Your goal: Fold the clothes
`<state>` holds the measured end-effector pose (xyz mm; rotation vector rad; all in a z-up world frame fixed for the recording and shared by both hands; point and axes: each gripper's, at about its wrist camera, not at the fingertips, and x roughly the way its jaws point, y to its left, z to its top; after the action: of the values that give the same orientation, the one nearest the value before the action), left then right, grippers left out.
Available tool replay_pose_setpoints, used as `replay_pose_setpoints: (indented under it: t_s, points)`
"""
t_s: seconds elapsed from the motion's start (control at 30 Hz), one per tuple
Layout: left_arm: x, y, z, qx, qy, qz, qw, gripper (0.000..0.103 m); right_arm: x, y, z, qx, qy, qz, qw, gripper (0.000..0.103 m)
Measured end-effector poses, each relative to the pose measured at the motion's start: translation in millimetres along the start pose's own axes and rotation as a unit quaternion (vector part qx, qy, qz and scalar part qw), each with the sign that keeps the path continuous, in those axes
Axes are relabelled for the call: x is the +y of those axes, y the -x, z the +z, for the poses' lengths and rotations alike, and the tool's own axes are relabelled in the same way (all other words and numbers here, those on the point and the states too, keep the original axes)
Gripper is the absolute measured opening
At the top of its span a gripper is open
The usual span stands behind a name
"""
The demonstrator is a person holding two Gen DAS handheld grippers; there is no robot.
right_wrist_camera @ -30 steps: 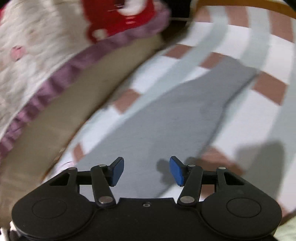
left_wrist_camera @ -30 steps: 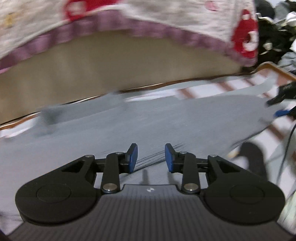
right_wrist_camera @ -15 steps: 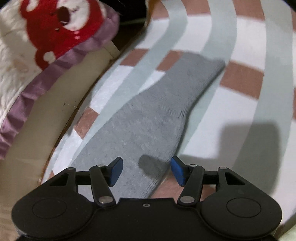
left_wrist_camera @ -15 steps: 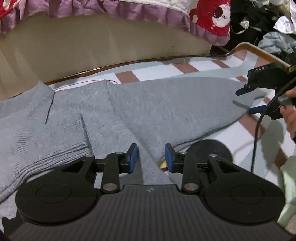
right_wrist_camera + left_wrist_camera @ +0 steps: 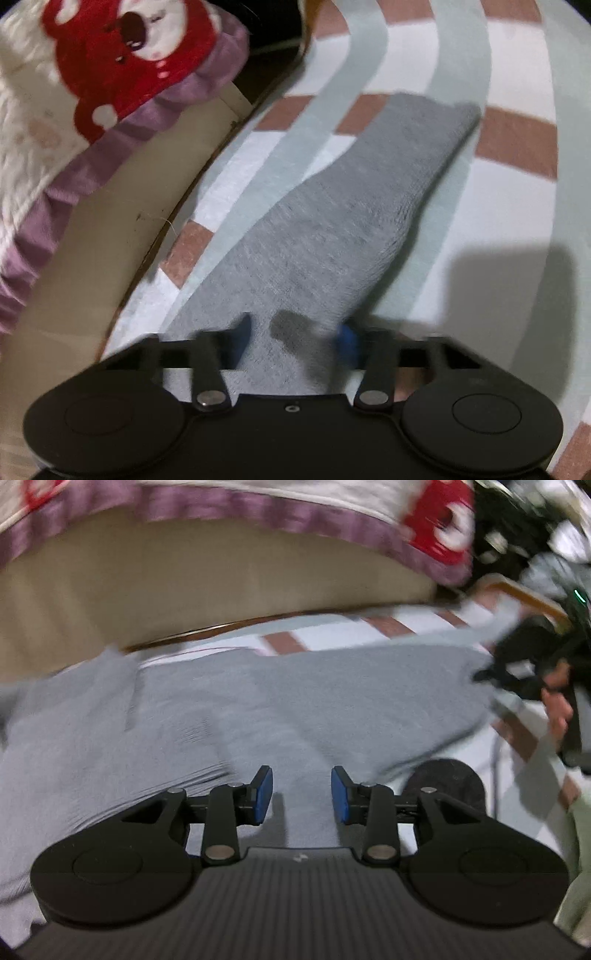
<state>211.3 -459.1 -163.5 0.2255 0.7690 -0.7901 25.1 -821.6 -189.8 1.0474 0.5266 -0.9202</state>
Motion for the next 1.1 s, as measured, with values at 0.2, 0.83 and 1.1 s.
replay_pose_setpoints:
  t_s: [0.2,0.83,1.1]
  points:
    - [48,33,-6,-0.023,0.037,0.05,0.9978,0.037,54,43,-16,-0.089,0.093,0.115,0.985,0.011]
    - [156,94,-51,-0.062,0.164,0.131,0.9757,0.043,206,87,-305,0.06,0.754,0.268,0.597,0.059]
    - [72,55,-36,-0.06,-0.027,0.092,0.9936,0.06,168,62,-203,0.124,0.72,0.223,0.645,0.072]
